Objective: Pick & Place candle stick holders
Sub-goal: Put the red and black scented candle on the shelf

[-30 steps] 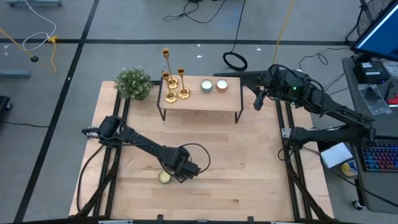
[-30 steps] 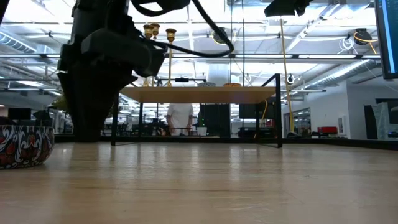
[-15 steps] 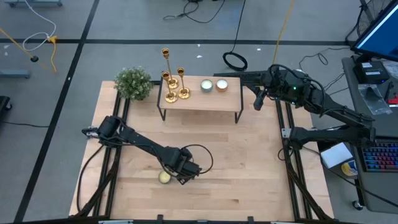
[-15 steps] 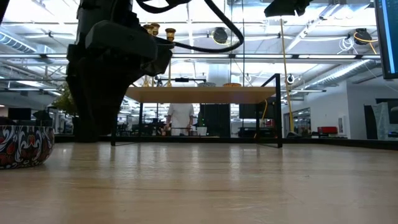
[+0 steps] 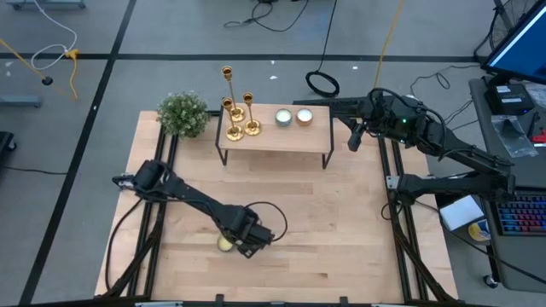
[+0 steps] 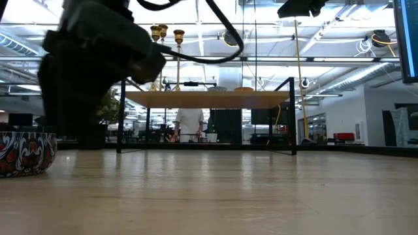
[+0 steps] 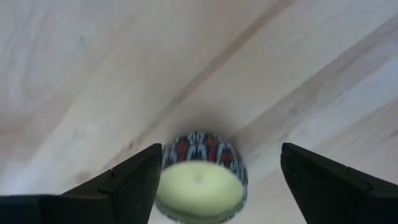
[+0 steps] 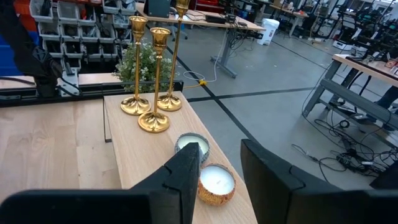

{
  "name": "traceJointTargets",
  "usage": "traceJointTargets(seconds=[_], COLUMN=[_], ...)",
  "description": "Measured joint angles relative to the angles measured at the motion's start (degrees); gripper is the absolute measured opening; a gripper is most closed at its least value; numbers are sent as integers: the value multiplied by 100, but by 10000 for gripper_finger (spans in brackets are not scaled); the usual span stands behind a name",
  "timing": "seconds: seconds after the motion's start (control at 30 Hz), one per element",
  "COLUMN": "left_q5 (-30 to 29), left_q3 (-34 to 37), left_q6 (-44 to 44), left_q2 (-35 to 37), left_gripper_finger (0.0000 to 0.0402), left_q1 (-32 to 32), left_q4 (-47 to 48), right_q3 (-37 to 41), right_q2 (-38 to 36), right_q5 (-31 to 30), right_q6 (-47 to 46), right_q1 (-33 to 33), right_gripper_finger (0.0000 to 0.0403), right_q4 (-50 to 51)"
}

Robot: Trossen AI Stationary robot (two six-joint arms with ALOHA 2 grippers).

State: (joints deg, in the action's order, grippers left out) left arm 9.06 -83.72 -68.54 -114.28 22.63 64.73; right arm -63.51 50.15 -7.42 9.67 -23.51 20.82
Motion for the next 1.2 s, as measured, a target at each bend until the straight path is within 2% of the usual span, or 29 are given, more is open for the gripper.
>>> traceJointTargets(seconds=[0.23,0.67,1.03,1.2], left_q5=[-143,-27,-310,-109], left_q3=[0,0,0,0], left_q6=[-686,-721,-673,-701], left_q2=[0,0,0,0], left_gripper_finger=[301,314,370,397], left_q1=[207,374,398,398], left_q4=[293,242,268,270], right_q3=[0,0,0,0], right_q2=[0,0,0,0], right_q5=[0,0,0,-1], right_q6=[0,-39,-42,-42], right_q1=[-2,0,0,-1], right_gripper_finger=[114,114,114,114], right_q4=[0,0,0,2])
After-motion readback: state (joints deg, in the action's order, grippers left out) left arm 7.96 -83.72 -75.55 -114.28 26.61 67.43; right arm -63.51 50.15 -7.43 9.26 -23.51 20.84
